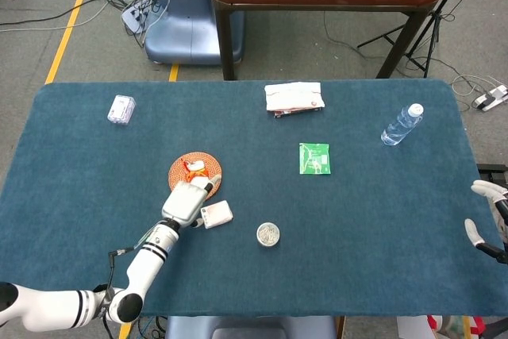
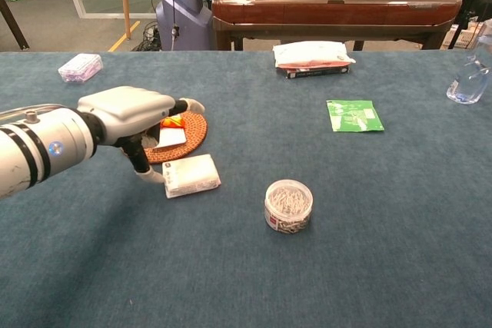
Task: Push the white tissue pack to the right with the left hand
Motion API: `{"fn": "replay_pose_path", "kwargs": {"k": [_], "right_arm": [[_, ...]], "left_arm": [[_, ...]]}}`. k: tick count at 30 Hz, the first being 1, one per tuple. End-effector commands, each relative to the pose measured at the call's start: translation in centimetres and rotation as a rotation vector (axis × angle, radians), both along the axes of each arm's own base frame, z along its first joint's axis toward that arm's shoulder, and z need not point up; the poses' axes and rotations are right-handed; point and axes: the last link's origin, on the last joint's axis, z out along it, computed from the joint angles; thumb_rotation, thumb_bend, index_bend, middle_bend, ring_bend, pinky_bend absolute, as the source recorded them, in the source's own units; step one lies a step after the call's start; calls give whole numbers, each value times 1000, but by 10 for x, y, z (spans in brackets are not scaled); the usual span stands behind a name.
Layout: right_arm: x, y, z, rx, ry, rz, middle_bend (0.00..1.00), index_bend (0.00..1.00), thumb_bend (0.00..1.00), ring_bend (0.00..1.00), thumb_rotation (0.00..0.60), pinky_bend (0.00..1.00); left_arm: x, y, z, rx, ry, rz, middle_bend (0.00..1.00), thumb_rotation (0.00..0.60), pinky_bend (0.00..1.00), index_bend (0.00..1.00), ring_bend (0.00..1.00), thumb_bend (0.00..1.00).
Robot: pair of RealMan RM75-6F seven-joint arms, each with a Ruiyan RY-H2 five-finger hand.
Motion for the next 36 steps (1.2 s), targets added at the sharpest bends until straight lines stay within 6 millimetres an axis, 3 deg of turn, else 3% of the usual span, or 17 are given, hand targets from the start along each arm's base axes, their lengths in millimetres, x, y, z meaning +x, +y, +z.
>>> {"fn": "replay_pose_path", "kwargs": {"k": [1,36], "right_arm": [[0,0,0,-2,-1,0,272,285,352,175,600,307],[-2,2,7,-31,-5,-9,272,285,352,174,600,308]], "left_arm": [[4,-1,-3,-7,-7,-4,1000,600,999,79,902,0],[50,-2,-27,-2,-58,-54,1000,600,999,80,902,0]]}}
